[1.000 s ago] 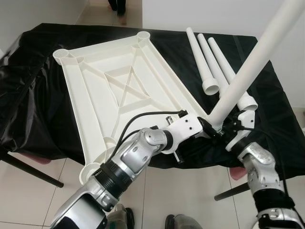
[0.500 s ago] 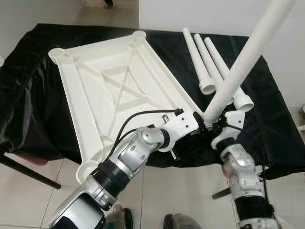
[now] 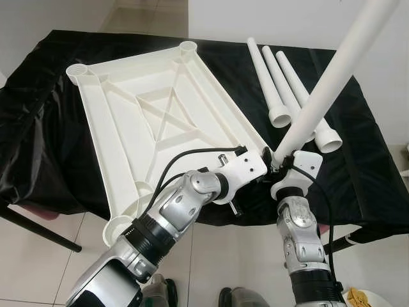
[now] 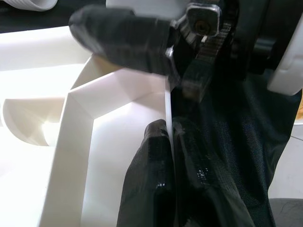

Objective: Building children table

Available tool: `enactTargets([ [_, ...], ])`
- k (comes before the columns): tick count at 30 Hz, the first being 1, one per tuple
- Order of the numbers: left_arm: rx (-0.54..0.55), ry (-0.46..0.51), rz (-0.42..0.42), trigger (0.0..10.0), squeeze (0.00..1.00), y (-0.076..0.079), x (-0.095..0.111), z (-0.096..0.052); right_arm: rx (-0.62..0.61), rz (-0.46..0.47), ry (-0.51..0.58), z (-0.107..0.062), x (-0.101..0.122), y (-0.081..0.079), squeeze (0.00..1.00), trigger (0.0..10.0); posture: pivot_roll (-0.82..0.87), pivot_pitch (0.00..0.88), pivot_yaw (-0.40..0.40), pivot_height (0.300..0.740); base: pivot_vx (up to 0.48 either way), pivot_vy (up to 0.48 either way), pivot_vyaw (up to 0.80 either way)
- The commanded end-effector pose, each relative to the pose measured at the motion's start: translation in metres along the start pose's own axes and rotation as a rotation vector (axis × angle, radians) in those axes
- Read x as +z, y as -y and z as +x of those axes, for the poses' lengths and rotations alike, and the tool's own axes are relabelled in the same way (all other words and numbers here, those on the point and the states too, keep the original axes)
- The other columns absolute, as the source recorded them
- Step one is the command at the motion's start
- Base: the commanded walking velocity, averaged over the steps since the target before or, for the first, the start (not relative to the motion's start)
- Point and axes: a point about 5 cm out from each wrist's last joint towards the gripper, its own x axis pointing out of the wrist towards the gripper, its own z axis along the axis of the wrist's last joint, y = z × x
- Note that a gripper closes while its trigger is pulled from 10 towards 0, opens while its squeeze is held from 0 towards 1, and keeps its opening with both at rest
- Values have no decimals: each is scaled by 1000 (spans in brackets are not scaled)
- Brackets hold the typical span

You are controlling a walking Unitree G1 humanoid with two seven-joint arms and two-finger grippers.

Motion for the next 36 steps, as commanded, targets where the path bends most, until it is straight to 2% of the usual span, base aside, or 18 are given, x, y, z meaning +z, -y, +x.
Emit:
enactTargets([
  [1,-77,-39,-4,10000,0,12,-8,3,-14,4,-54,-5,-11,3,1000,10000,-39,81,-3,740,0,0,0],
  [6,-83,-41,-2,10000,0,13,-9,4,-8,-7,-52,-3,-10,10,1000,10000,-47,67,4,740,0,0,0],
  [10,-96,-42,5,10000,0,16,-10,4,67,-31,-42,1,-8,18,1000,10000,-51,60,8,740,0,0,0],
  [11,-96,-42,6,10000,0,15,-10,4,107,-25,-36,2,-6,19,412,10000,-53,56,10,740,0,0,0],
  [12,-97,-42,7,10000,0,16,-10,4,136,-22,-32,2,-5,19,412,10000,-53,56,10,740,0,0,0],
  [13,-97,-42,8,10000,0,15,-10,4,180,-11,-27,3,-3,19,0,10000,-55,55,12,740,0,0,0],
  [18,-98,-39,11,10000,0,15,-8,5,334,-2,-31,5,-2,21,0,10000,-55,53,12,740,0,0,0],
  [19,-98,-39,11,10000,0,15,-8,5,334,-2,-31,5,-2,21,0,10000,-55,53,12,740,0,0,0],
  [20,-97,-38,12,10000,0,15,-8,5,405,1,-26,6,-3,23,0,10000,-57,50,16,740,0,0,0],
  [25,-100,-38,15,10000,0,15,-8,5,521,-11,-32,9,-7,30,0,10000,-55,44,21,740,0,0,0],
  [36,-98,-39,18,10000,0,14,-8,5,570,-41,-46,19,-12,50,0,10000,-50,43,24,740,0,0,0],
])
